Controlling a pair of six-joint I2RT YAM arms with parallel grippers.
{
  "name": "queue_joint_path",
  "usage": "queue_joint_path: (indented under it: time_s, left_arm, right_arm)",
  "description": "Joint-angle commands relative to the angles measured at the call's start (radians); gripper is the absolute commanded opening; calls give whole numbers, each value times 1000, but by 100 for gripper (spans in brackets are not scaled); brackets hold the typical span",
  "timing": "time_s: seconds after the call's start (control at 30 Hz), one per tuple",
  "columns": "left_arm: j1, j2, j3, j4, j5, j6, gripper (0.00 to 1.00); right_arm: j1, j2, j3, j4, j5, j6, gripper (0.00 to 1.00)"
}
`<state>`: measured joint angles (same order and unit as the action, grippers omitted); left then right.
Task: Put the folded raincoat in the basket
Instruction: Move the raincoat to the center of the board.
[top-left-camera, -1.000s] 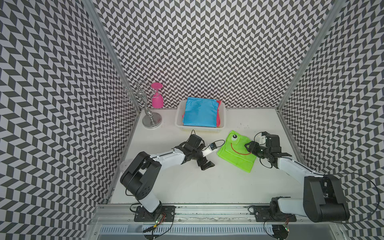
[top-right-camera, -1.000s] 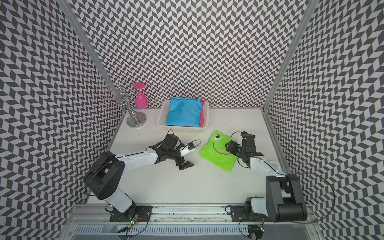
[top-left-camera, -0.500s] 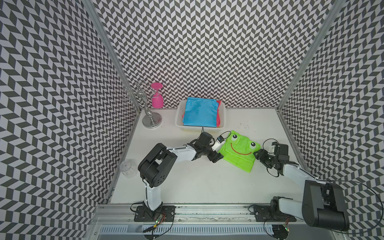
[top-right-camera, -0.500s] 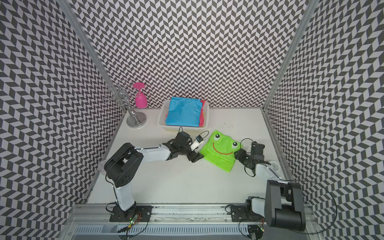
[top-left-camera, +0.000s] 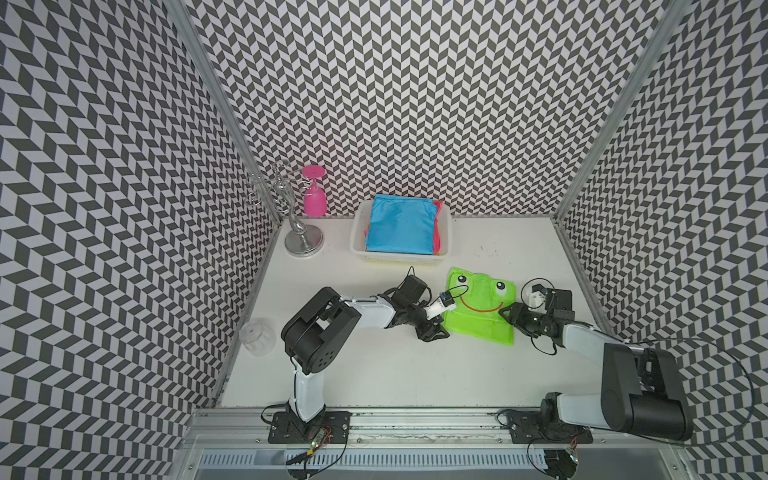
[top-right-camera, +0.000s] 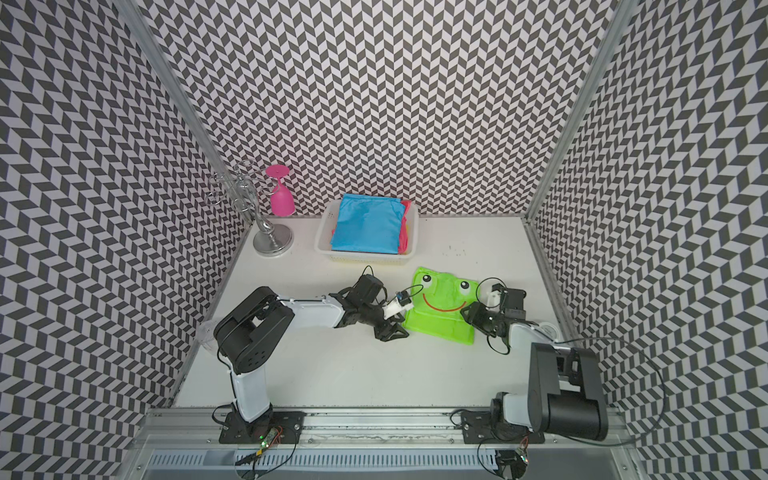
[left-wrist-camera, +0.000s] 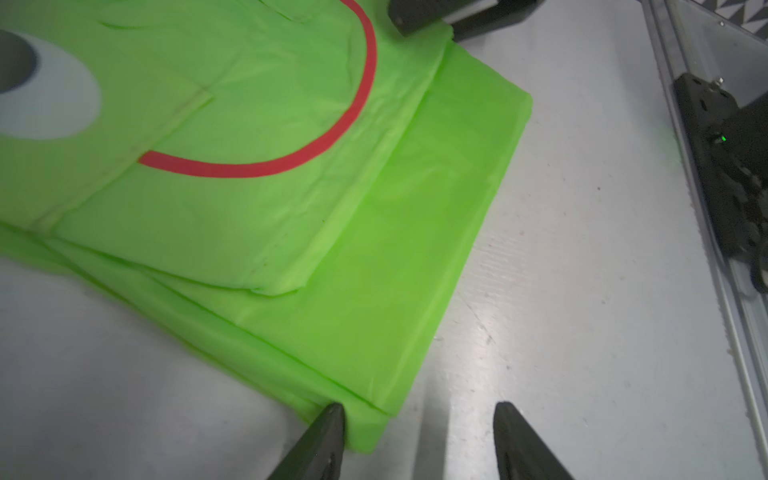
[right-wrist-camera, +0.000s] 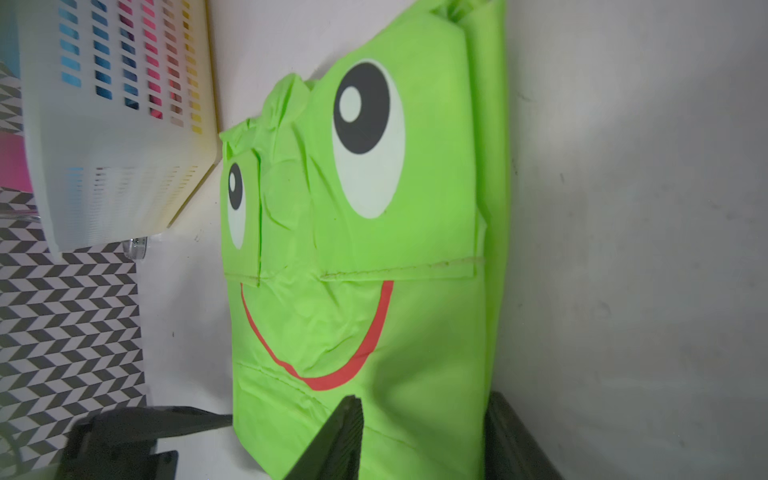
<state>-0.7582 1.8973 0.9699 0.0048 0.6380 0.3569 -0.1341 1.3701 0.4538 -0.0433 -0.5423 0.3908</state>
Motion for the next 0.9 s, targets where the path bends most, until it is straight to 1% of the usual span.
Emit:
queue_joint_path:
  time_s: [0.0, 0.13, 0.23, 0.3, 0.37, 0.43, 0.5, 0.53, 0.63, 0.7, 0.73, 0.8, 0.87]
  left_arm:
    - [-26, -63, -48, -80, 85, 125, 62]
    - [-21, -126, -116, -134, 59, 198, 63]
    - [32, -240, -199, -88, 165, 199, 62]
    - [64, -311, -240, -53, 186, 183, 64]
    - [112, -332, -231, -61, 230, 152, 69]
    - [159, -338, -210, -75, 243, 114, 75]
    - [192, -342, -175, -160, 246, 160, 81]
    - [216, -344, -163, -198, 241, 162, 84]
    - [308, -363, -182, -256, 221, 134, 85]
    - [346, -390, -215, -237, 144, 64, 89]
    - [362, -406, -235, -215, 114, 26, 90]
    - [367, -422, -253, -180, 62, -31, 91]
    - [371, -422, -251, -130, 56, -114, 91]
  right_arm:
    - [3, 29, 7, -2, -59, -58, 46]
    - [50, 65, 12, -10, -90, -70, 43]
    - [138, 98, 31, -25, -93, -79, 40]
    - [213, 127, 48, -33, -78, -79, 39]
    - [267, 153, 57, -21, -71, -63, 37]
    - [311, 178, 58, 13, -86, -34, 33]
    - [347, 201, 58, 55, -108, 2, 32]
    - [367, 211, 59, 75, -122, 20, 32]
    - [394, 226, 67, 98, -160, 60, 38]
    - [392, 216, 72, 74, -169, 65, 41]
    - [389, 199, 77, 55, -158, 65, 45]
    - [381, 154, 78, 16, -132, 67, 52]
    - [359, 107, 77, -24, -105, 65, 57]
